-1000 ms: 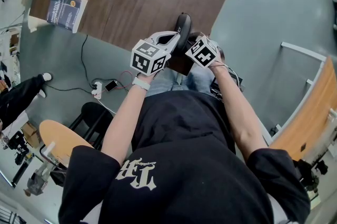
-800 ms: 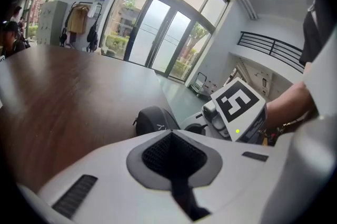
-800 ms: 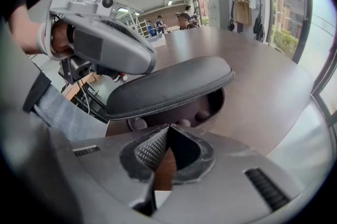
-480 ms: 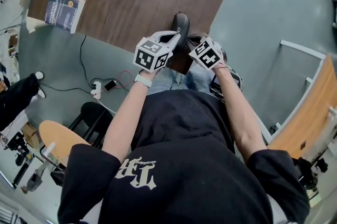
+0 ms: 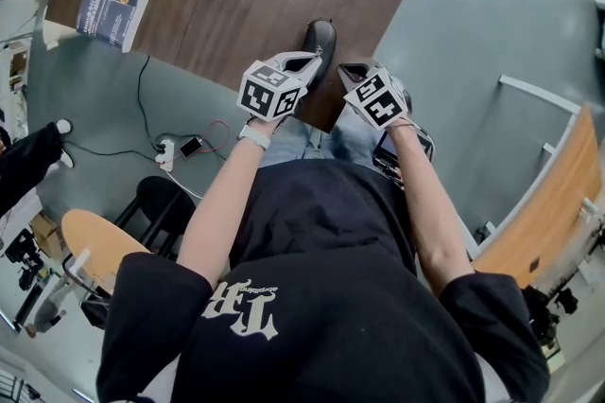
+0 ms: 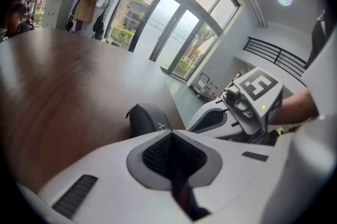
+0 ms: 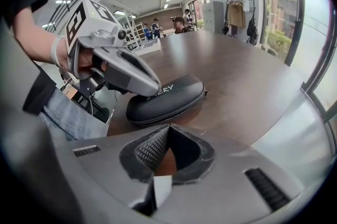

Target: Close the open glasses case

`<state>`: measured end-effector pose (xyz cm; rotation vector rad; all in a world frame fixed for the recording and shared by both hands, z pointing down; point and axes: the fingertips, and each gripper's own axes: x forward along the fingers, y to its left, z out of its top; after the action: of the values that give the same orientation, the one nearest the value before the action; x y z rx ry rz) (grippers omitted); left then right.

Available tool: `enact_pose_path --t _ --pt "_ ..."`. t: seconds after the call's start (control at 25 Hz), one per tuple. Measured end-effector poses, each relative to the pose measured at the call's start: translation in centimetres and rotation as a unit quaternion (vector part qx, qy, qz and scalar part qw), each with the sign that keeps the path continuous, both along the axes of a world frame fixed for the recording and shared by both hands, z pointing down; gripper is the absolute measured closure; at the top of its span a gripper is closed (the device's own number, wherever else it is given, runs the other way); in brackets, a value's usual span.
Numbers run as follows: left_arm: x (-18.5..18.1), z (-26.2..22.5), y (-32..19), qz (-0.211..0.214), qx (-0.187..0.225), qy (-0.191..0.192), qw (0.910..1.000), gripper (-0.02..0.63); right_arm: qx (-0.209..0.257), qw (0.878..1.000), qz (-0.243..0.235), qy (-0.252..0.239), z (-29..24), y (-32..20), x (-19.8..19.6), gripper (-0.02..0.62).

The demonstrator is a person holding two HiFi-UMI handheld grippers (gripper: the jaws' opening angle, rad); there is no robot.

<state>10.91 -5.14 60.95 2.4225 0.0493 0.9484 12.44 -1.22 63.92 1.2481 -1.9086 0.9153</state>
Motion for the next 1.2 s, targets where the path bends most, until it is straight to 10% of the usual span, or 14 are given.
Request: enact_pose_path --t 0.8,1.2 --pt "0.8 0.2 0.5 -0.026 -0.044 0.025 0.9984 0.601 0.019 0.996 -0.057 0.061 -3.6 -8.0 4.5 0.607" --pt "0.9 -0.1 0.4 -0.039 -0.05 0.036 0.9974 0.601 -0.047 0.974 -0.199 0.096 -2.3 -12.5 1.5 0.536"
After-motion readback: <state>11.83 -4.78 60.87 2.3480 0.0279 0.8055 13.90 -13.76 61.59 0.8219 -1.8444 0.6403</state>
